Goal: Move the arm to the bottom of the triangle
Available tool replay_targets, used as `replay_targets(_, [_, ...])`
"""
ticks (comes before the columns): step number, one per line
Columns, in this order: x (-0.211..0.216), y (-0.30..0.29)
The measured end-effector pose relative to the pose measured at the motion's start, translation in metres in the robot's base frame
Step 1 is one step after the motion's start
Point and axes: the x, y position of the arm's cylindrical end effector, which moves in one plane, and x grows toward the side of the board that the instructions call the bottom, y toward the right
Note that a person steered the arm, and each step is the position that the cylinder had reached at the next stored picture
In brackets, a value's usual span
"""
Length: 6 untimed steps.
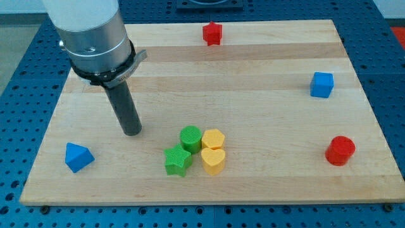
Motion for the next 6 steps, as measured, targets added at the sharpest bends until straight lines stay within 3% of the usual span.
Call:
replay_targets(1, [0.001, 0.0])
replay_targets(4, [0.074, -0.006])
replay_targets(6, [0.094, -0.061])
